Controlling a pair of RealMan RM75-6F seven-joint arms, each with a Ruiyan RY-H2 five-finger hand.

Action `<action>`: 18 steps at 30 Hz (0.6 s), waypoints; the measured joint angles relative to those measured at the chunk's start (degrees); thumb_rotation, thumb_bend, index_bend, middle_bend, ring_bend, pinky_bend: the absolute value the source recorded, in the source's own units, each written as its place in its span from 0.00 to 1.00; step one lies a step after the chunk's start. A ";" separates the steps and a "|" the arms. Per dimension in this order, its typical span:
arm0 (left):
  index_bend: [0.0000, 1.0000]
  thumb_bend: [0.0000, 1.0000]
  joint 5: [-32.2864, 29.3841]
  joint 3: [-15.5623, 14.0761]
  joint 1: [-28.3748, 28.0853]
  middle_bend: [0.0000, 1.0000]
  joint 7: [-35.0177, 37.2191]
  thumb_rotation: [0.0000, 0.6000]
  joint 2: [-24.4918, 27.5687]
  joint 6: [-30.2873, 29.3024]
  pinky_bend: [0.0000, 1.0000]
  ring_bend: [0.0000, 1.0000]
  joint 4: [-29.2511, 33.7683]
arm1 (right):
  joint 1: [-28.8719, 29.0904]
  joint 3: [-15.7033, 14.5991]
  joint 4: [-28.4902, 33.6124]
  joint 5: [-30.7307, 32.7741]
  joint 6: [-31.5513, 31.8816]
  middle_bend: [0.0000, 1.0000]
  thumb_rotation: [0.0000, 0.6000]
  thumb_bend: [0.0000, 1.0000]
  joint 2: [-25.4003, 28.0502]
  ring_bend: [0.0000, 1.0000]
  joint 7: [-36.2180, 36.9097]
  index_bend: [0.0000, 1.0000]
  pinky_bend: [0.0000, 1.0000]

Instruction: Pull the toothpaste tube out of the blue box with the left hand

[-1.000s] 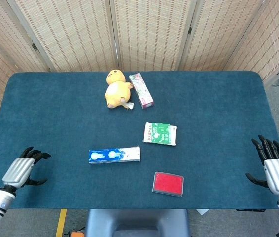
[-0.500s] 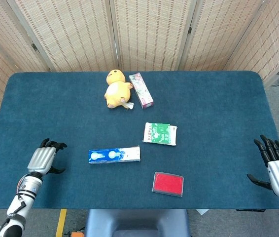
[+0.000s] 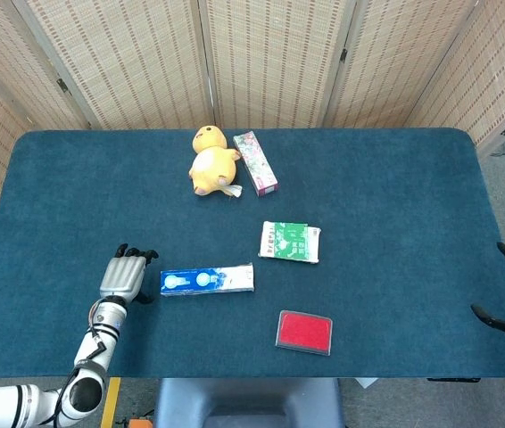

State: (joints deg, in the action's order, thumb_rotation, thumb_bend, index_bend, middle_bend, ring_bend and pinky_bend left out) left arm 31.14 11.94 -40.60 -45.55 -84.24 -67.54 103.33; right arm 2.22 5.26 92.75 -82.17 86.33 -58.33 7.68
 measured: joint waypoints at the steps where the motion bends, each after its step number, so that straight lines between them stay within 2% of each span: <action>1: 0.24 0.19 -0.58 0.04 -0.24 0.32 0.01 1.00 -0.20 0.20 0.08 0.16 -0.37 | -0.23 0.05 -0.12 -0.08 0.40 0.00 1.00 0.20 0.16 0.00 0.60 0.00 0.00; 12: 0.23 0.19 -6.98 -0.03 -3.69 0.32 -1.49 1.00 -2.79 0.09 0.06 0.15 -1.32 | -1.28 0.33 -0.90 -0.72 1.67 0.00 1.00 0.20 1.13 0.00 4.78 0.00 0.00; 18: 0.23 0.19 -7.62 -0.18 -4.75 0.32 -0.83 1.00 -4.94 0.40 0.07 0.15 -4.09 | -2.41 0.52 -1.90 -1.13 3.33 0.00 1.00 0.20 1.74 0.00 9.16 0.00 0.00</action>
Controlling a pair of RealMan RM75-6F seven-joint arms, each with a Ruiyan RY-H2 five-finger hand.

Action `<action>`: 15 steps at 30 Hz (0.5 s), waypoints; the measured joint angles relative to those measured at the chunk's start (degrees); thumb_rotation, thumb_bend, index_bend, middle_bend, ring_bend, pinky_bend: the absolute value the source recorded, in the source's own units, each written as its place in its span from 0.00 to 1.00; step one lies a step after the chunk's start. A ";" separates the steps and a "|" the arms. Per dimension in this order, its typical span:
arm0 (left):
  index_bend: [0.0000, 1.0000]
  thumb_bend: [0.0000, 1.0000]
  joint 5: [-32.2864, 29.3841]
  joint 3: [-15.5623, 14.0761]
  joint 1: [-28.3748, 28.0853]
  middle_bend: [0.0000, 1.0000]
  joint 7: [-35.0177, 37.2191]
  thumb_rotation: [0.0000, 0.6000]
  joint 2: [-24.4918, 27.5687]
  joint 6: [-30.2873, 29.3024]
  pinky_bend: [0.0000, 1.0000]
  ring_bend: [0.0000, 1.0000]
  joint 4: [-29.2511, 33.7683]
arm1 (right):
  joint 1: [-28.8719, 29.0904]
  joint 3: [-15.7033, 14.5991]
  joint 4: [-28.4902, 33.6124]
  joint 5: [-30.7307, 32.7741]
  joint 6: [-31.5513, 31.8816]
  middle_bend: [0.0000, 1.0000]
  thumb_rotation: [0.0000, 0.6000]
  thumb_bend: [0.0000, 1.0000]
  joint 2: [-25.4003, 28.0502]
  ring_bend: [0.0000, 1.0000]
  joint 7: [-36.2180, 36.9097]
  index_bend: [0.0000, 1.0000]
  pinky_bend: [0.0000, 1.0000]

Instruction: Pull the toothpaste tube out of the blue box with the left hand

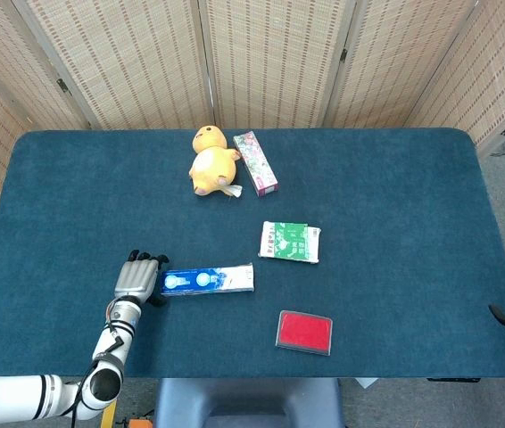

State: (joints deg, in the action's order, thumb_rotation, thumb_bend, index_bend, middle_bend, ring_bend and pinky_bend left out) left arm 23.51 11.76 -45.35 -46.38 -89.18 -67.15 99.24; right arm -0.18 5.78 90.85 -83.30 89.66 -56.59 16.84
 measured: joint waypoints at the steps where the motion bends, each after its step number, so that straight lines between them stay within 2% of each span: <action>1: 0.24 0.19 -0.02 -0.05 -0.15 0.32 0.08 1.00 -0.34 0.09 0.07 0.16 -0.49 | -0.11 0.00 -0.20 -0.15 0.12 0.00 1.00 0.20 0.08 0.00 0.38 0.00 0.00; 6: 0.27 0.19 0.74 -0.38 -0.73 0.35 0.58 1.00 -2.40 -0.49 0.07 0.20 -3.39 | -0.41 -0.25 -0.53 -1.36 0.72 0.00 1.00 0.20 0.27 0.00 1.04 0.00 0.00; 15: 0.47 0.20 5.04 -1.20 -0.36 0.50 4.11 1.00 -4.07 0.70 0.10 0.32 -6.22 | -0.71 -0.24 -0.51 -1.74 1.28 0.00 1.00 0.20 0.10 0.00 0.45 0.00 0.00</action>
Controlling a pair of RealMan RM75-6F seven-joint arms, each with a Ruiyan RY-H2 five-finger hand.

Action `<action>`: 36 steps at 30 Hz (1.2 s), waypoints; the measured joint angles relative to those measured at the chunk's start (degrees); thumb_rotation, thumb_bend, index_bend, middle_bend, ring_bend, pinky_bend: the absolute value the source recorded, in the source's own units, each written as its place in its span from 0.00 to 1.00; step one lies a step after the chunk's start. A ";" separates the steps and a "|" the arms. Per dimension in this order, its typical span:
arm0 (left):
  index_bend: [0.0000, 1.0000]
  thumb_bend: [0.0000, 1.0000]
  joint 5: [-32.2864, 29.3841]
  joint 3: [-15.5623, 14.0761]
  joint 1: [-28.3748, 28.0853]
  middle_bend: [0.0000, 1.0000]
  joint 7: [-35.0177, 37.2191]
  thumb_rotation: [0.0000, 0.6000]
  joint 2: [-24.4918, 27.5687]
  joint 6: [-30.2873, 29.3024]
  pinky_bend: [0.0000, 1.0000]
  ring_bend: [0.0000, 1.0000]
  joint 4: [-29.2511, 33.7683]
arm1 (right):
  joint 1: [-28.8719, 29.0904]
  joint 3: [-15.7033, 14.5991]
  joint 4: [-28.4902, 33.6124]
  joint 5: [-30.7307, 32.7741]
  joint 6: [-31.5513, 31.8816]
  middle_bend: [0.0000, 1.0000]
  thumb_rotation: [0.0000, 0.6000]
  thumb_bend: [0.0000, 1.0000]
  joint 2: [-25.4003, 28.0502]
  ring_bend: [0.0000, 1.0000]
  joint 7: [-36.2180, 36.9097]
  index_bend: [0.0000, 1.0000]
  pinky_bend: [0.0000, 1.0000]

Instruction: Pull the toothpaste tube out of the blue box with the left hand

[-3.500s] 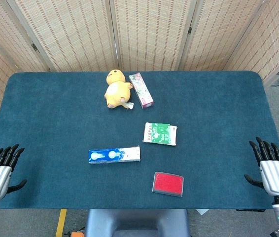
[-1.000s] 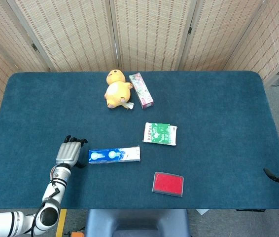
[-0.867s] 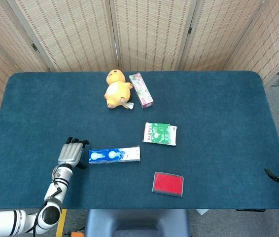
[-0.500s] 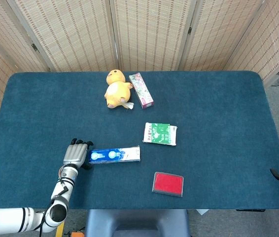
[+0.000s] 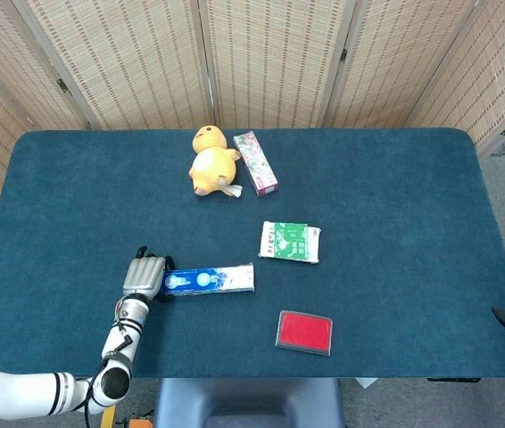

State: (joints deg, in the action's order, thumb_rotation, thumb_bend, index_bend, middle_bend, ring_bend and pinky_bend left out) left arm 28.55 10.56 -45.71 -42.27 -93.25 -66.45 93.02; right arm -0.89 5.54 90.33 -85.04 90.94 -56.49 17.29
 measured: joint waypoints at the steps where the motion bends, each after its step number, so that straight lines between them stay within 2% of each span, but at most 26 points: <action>1: 0.49 0.20 0.44 -0.08 0.11 0.52 0.39 1.00 0.01 0.15 0.11 0.33 -0.16 | 0.01 -0.03 0.05 -0.13 0.00 0.00 1.00 0.20 -0.02 0.00 -0.14 0.00 0.00; 8: 0.56 0.20 5.20 -1.02 0.80 0.59 1.83 1.00 0.64 -0.22 0.14 0.38 -0.48 | 0.09 0.04 0.20 -0.08 -0.20 0.00 1.00 0.20 -0.10 0.00 -0.65 0.00 0.00; 14: 0.56 0.20 7.66 -1.95 0.57 0.59 -0.96 1.00 2.56 -1.98 0.13 0.38 1.89 | 0.26 -0.06 0.29 -0.48 -0.39 0.00 1.00 0.20 -0.20 0.00 -1.37 0.00 0.00; 23: 0.54 0.20 8.71 -3.13 -1.96 0.59 -12.20 1.00 5.31 -6.25 0.11 0.36 7.13 | 0.61 -0.23 0.74 -0.52 -1.17 0.00 1.00 0.20 -0.25 0.00 -2.60 0.00 0.00; 31: 0.50 0.20 7.35 -4.82 -5.59 0.55 -24.48 1.00 10.83 -8.13 0.09 0.33 13.57 | 0.98 -0.73 0.93 -1.23 -1.99 0.00 1.00 0.20 -0.26 0.00 -4.03 0.00 0.00; 36: 0.48 0.19 11.64 -6.81 -6.89 0.53 -29.97 1.00 12.87 -11.74 0.09 0.32 15.47 | 1.06 -0.90 1.34 -1.29 -2.13 0.00 1.00 0.20 -0.31 0.00 -4.92 0.00 0.00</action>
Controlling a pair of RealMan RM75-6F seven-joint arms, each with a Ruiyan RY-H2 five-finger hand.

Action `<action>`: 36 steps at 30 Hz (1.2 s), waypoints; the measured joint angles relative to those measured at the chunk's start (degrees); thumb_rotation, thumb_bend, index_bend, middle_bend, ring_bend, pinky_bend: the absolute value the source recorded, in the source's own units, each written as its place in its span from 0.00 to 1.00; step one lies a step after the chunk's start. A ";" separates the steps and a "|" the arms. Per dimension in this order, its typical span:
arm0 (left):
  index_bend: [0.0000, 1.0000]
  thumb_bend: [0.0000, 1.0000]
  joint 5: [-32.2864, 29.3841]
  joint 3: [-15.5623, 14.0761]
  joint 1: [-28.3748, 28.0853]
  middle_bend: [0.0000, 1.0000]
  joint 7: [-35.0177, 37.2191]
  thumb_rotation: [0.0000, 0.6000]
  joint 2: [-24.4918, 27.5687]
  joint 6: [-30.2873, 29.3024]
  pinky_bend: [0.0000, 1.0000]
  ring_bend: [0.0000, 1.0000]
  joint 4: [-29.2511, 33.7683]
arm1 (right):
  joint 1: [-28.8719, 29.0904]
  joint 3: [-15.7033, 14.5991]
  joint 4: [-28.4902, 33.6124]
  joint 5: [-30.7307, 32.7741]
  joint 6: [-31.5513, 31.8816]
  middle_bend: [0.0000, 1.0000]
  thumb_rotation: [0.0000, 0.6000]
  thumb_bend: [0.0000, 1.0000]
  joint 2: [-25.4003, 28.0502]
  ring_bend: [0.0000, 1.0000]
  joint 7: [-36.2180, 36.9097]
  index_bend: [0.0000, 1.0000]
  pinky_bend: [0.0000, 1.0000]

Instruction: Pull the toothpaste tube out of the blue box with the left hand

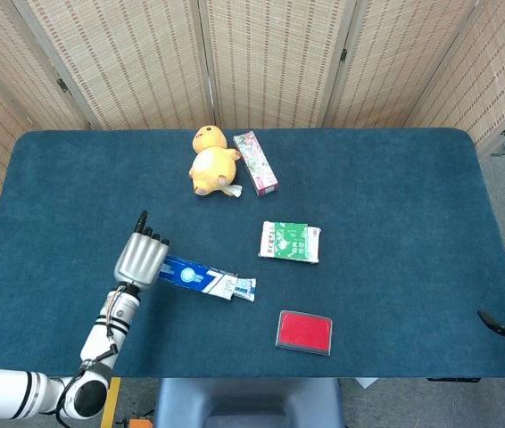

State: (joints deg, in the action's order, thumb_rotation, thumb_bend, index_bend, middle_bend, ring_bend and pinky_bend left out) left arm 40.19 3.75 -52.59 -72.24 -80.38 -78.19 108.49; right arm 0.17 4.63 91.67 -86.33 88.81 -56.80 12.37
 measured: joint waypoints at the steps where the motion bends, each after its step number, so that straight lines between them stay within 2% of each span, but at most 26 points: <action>1: 0.48 0.19 1.04 -0.31 -0.13 0.52 -0.70 1.00 0.33 -0.62 0.09 0.32 0.19 | -0.01 -0.05 0.04 -0.09 0.02 0.00 1.00 0.20 -0.01 0.00 -0.08 0.00 0.00; 5: 0.48 0.18 5.82 -1.56 -0.31 0.52 -1.94 1.00 2.06 -2.56 0.09 0.32 0.45 | 0.02 -0.25 0.20 -0.37 0.00 0.00 1.00 0.20 -0.07 0.00 -0.67 0.00 0.00; 12: 0.48 0.18 12.13 -3.54 -0.24 0.52 -4.00 1.00 8.29 -3.19 0.08 0.32 0.23 | 0.36 -0.21 0.44 0.10 -0.74 0.00 1.00 0.20 -0.24 0.00 -1.64 0.00 0.00; 19: 0.48 0.18 14.12 -4.03 0.27 0.52 -6.86 1.00 13.34 -3.67 0.08 0.32 0.19 | 0.60 -0.21 0.74 0.30 -1.15 0.00 1.00 0.20 -0.36 0.00 -2.48 0.00 0.00; 23: 0.48 0.18 14.49 -3.90 0.97 0.52 -4.85 1.00 15.05 -2.95 0.08 0.33 0.64 | 0.52 -0.27 0.82 0.12 -0.88 0.00 1.00 0.20 -0.36 0.00 -2.40 0.00 0.00; 28: 0.51 0.17 11.93 -2.11 2.14 0.52 1.06 1.00 16.97 -1.38 0.08 0.33 3.63 | 0.65 0.00 0.81 0.99 -1.28 0.00 1.00 0.20 -0.45 0.00 -2.79 0.00 0.00; 36: 0.50 0.17 1.30 2.86 3.39 0.52 16.01 1.00 20.21 6.05 0.08 0.33 8.19 | 0.60 -0.06 0.96 0.77 -1.03 0.00 1.00 0.20 -0.52 0.00 -2.99 0.00 0.00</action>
State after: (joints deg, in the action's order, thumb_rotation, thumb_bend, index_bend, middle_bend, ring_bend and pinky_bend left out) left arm 41.49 6.61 -49.21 -56.23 -60.17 -72.14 116.68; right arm 0.77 4.58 92.63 -85.56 87.77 -57.32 9.38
